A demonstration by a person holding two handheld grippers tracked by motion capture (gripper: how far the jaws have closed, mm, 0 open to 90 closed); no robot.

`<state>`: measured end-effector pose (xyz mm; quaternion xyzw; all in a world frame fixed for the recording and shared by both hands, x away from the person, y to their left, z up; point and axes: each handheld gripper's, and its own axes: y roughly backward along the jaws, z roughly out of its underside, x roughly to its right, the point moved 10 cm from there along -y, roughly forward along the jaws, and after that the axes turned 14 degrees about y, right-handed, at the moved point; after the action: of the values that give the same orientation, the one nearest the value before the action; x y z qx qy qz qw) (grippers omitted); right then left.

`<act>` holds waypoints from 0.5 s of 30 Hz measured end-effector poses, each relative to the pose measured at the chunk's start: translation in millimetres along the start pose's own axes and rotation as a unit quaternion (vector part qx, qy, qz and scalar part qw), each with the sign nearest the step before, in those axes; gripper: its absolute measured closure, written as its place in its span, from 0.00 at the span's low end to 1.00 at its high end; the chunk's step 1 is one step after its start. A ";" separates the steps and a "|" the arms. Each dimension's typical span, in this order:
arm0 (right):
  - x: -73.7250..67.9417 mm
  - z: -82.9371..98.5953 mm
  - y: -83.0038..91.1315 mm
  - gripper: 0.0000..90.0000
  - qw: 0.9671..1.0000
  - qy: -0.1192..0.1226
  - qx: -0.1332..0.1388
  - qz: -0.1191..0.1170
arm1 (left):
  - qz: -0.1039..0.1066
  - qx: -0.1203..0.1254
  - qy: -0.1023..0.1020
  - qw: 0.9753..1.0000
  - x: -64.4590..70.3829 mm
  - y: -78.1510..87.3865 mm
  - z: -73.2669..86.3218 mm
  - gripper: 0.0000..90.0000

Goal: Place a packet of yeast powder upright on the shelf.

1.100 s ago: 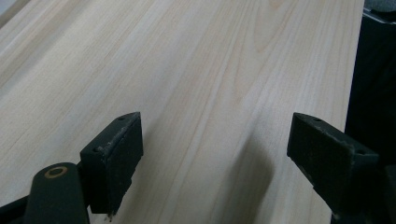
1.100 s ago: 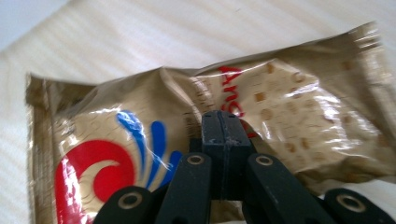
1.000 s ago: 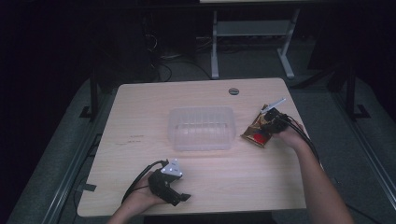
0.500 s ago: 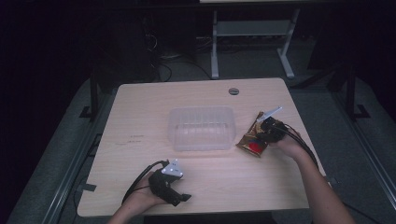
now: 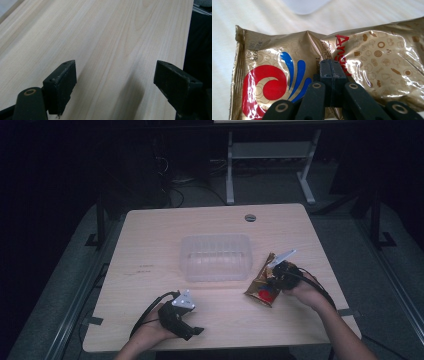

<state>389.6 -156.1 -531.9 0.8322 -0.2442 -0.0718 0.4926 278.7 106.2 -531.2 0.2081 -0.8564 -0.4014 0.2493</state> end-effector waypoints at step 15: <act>-72.6 -23.6 -2.5 1.00 0.998 0.027 0.028 -0.049 | 0.000 0.002 0.000 1.000 1.5 1.1 -0.4 0.20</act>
<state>335.8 -101.9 -530.9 0.8583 -0.1918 -0.0665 0.4713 277.6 105.7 -529.7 0.2089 -0.8573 -0.3995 0.2487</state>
